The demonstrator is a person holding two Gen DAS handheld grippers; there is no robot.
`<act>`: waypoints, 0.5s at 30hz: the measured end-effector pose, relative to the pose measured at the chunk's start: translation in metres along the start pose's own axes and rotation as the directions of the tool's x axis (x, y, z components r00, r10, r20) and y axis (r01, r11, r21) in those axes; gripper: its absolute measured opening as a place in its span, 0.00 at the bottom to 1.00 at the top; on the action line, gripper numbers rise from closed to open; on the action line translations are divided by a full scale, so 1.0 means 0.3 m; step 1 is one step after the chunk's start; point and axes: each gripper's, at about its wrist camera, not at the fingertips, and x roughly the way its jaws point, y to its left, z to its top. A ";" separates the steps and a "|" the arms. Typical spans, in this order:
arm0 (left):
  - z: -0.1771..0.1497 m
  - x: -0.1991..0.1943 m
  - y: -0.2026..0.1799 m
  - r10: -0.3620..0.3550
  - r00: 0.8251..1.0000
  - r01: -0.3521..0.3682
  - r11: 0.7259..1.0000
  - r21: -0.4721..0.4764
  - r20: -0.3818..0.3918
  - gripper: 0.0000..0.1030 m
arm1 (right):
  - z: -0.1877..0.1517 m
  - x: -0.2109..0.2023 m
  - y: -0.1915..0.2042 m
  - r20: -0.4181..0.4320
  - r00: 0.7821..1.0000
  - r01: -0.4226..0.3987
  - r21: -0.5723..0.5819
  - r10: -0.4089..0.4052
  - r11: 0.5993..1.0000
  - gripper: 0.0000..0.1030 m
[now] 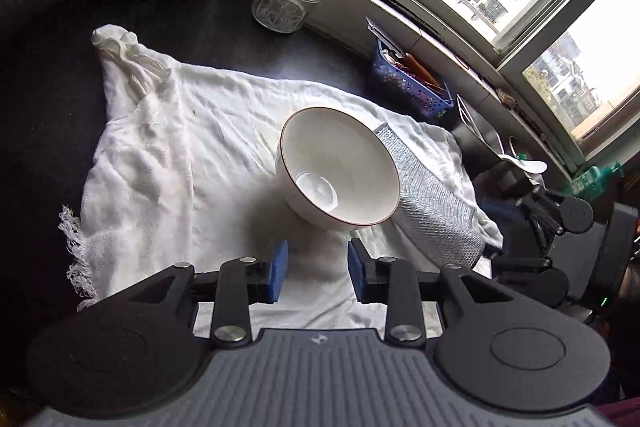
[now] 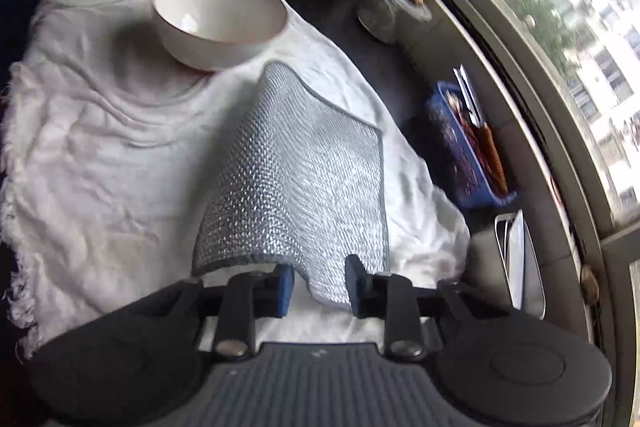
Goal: Clean bowl
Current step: 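Lay the grey mesh pad flat on the cloth beside the bowl with the right gripper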
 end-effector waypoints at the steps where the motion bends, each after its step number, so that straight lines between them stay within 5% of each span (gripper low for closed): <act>1: 0.000 -0.004 0.008 0.000 1.000 0.000 1.000 -0.006 0.001 0.30 | 0.001 -0.001 0.044 0.034 0.998 0.051 -0.098 -0.048 0.994 0.72; 4: -0.001 -0.024 0.034 -0.002 1.000 0.002 0.999 -0.034 0.007 0.31 | -0.005 0.007 0.129 0.093 0.993 0.094 -0.300 -0.069 0.949 0.69; 11: -0.001 -0.069 0.095 0.016 1.000 -0.014 0.995 -0.097 0.025 0.38 | 0.035 0.023 0.214 0.205 0.979 0.092 -0.422 -0.004 0.902 0.68; 14: 0.000 -0.071 0.119 0.006 0.999 -0.001 0.990 -0.138 0.032 0.38 | 0.067 0.026 0.236 0.226 0.973 0.071 -0.438 0.034 0.896 0.51; 15: 0.002 -0.071 0.124 0.001 0.999 0.004 0.989 -0.148 0.036 0.38 | 0.085 0.035 0.238 0.212 0.976 0.042 -0.437 0.058 0.898 0.34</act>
